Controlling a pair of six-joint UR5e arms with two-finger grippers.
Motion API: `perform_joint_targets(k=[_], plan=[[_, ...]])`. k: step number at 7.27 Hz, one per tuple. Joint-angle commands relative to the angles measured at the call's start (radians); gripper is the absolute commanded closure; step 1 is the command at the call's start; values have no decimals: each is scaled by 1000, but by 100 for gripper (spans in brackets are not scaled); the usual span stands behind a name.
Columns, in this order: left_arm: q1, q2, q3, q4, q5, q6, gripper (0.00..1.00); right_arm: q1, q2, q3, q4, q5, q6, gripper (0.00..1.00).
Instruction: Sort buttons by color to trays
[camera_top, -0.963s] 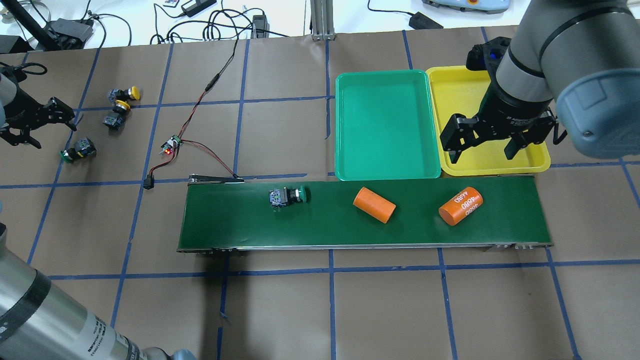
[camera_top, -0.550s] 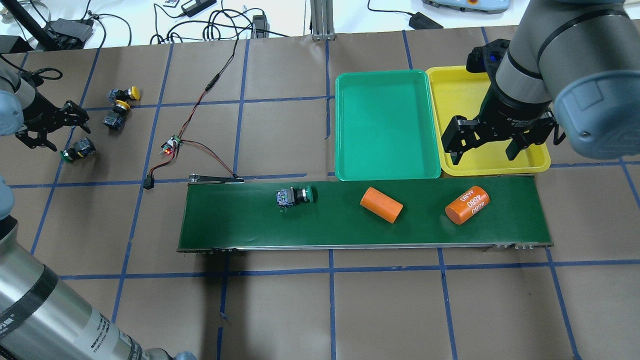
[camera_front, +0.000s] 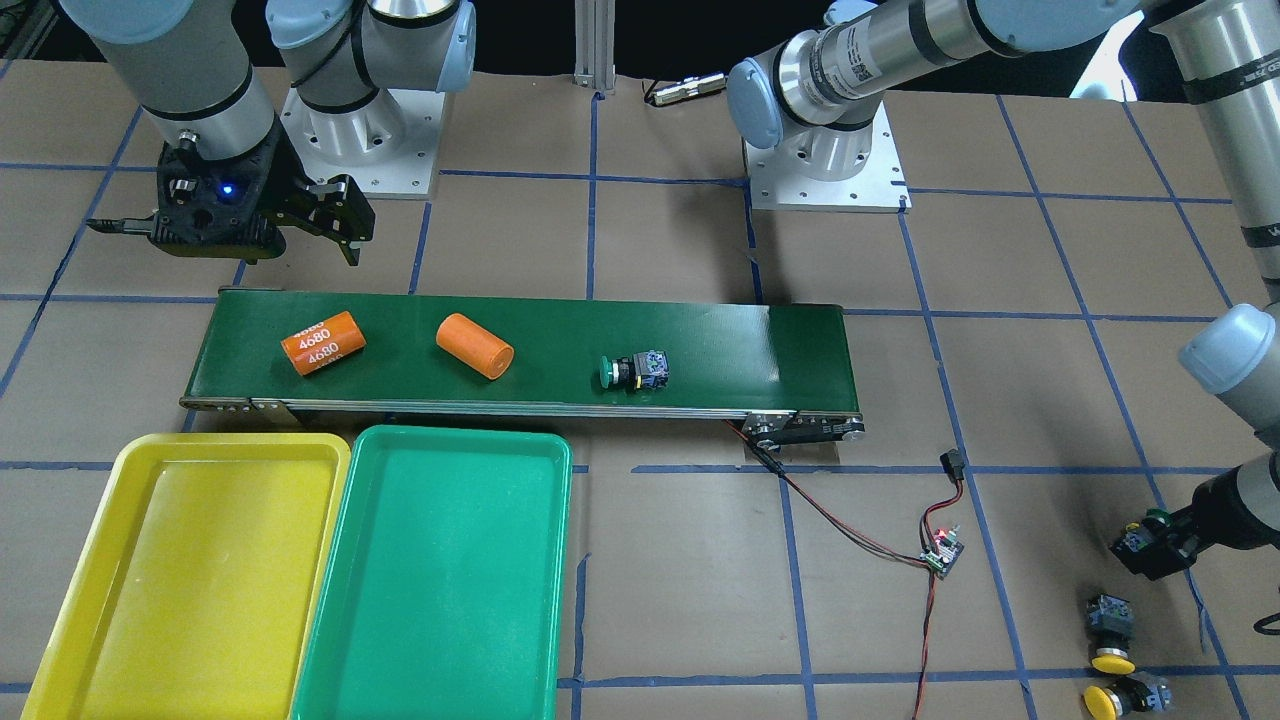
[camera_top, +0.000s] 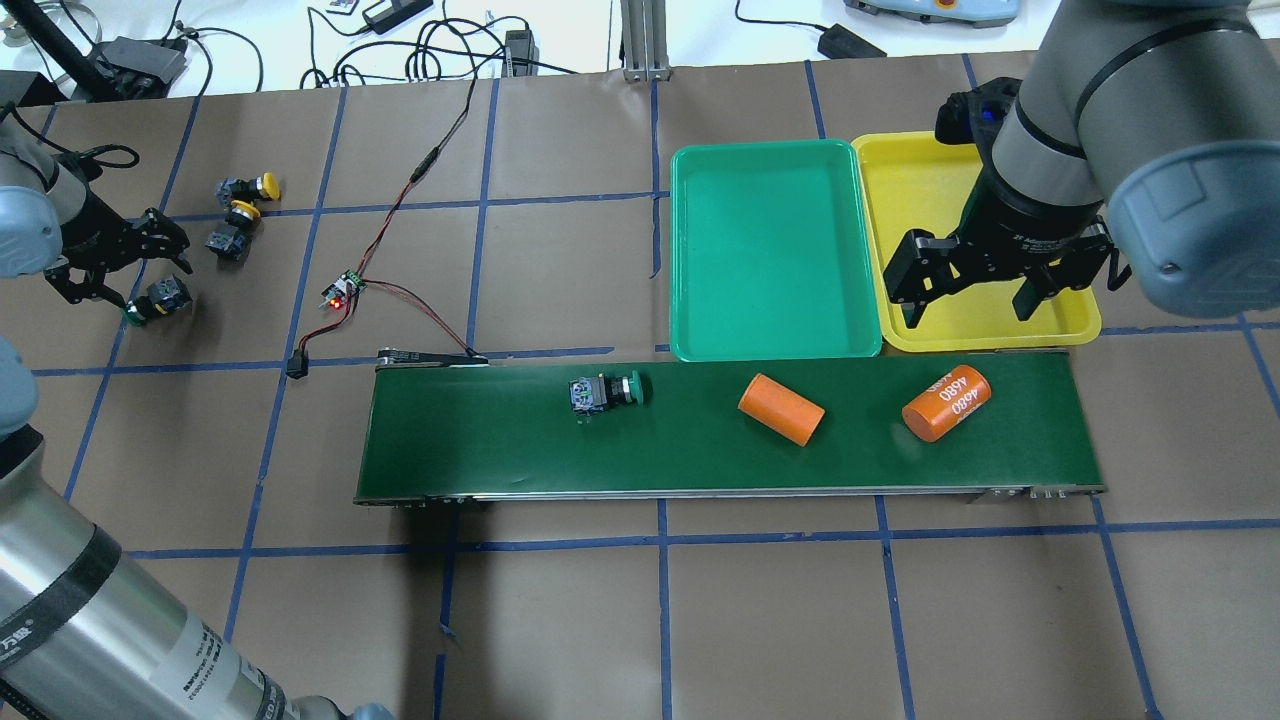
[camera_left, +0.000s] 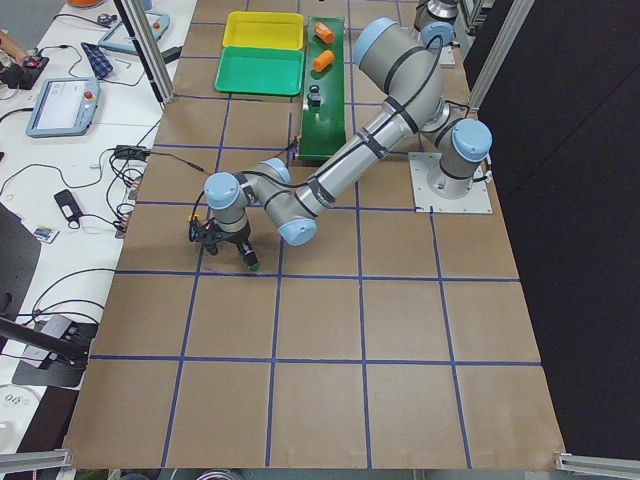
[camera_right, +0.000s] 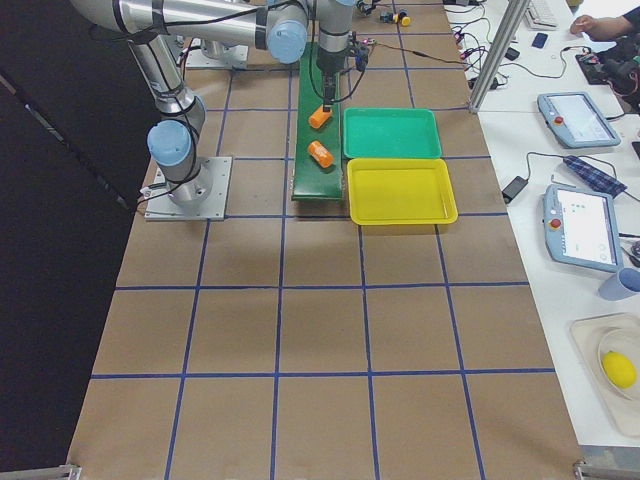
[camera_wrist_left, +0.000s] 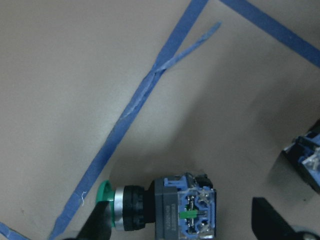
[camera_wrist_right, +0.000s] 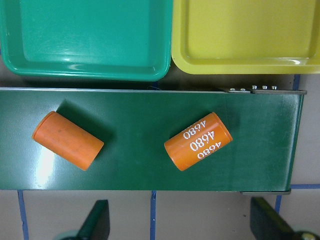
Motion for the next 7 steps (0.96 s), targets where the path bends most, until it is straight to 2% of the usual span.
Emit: perform_joint_targets(k=[1,7], plan=[[1,-3,11,0,6,1,0,-3,-3,0,-2,0,7,0],[2,-29,28,-25,6,1,0,-9,0,0,-10,0,305,0]])
